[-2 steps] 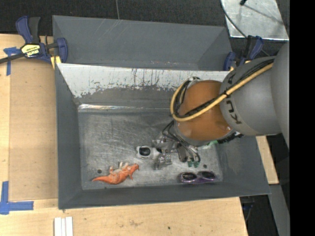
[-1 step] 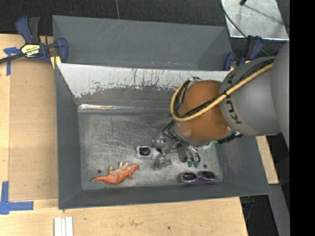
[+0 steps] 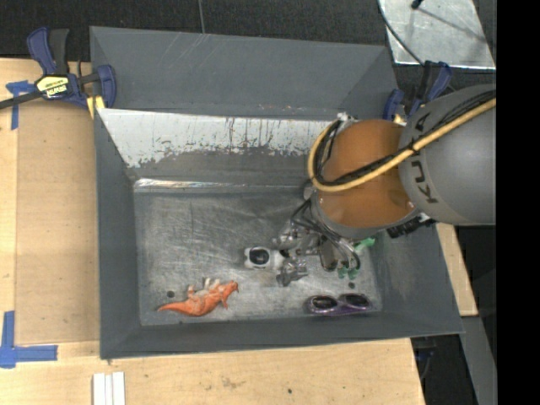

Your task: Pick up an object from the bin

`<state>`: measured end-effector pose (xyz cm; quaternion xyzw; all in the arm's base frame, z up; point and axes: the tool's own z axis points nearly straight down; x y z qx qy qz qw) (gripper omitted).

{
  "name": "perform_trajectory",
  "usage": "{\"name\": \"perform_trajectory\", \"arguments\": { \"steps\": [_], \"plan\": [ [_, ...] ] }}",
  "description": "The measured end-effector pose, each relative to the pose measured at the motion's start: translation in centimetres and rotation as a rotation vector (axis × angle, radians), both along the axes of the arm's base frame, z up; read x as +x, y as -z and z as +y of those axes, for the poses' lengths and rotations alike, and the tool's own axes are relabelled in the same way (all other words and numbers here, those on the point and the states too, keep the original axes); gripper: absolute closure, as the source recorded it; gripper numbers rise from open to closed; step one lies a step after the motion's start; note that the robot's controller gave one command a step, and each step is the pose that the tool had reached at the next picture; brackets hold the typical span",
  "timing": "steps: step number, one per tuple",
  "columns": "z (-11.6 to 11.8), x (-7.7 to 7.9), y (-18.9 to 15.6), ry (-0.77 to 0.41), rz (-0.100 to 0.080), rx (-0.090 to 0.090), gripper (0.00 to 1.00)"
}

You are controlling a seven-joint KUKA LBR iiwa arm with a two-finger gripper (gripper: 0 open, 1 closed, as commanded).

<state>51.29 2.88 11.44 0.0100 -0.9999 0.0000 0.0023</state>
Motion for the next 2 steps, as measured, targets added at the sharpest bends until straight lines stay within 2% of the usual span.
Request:
{"name": "perform_trajectory", "arguments": {
  "steps": [1,2],
  "plan": [
    [0.4,0.6,-5.3,0.007,-0.003,-0.001,1.00],
    [0.7,0.5,-11.2,0.001,-0.003,0.000,1.00]
  ]
}}
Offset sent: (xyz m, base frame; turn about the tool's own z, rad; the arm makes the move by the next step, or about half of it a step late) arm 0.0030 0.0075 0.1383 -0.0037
